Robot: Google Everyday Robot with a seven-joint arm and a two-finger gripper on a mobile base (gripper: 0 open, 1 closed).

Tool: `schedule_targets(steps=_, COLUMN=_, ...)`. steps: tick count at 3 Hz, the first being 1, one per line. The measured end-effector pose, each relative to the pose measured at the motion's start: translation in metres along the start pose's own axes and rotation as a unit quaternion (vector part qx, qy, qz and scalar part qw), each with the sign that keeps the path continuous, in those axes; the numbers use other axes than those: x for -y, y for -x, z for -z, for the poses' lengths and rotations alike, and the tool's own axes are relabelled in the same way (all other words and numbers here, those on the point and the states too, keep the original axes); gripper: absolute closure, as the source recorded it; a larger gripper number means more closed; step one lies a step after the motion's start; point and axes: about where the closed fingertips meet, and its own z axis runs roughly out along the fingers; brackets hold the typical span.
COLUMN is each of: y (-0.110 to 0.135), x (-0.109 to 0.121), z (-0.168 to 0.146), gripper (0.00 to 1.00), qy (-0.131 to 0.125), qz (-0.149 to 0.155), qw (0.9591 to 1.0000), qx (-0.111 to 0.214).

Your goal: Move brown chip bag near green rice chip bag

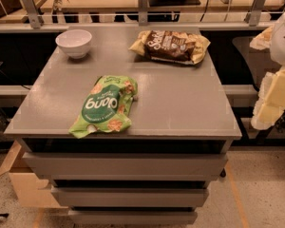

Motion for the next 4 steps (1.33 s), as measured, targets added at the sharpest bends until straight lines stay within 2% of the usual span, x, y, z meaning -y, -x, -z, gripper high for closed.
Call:
schedule_targets(steps=1, y=0.000, x=0.000, z=0.000, gripper=0.00, qy=0.000, qz=0.000, qw=1.0000, qx=0.000)
schedule_targets(steps=2, y=0.014, x=0.035, z=-0.007, gripper=0.00, qy=-0.029, qz=-0.012, qw=0.9993, qx=0.021)
schedule_targets(steps=3, y=0.040, x=0.099, z=-0.020, gripper=0.00, qy=-0.068, qz=0.002, qw=0.9966, qx=0.046)
schedule_targets(steps=4, y=0.078, x=0.162, z=-0.030, gripper=0.00, qy=-0.114, qz=0.002, qw=0.9886, qx=0.099)
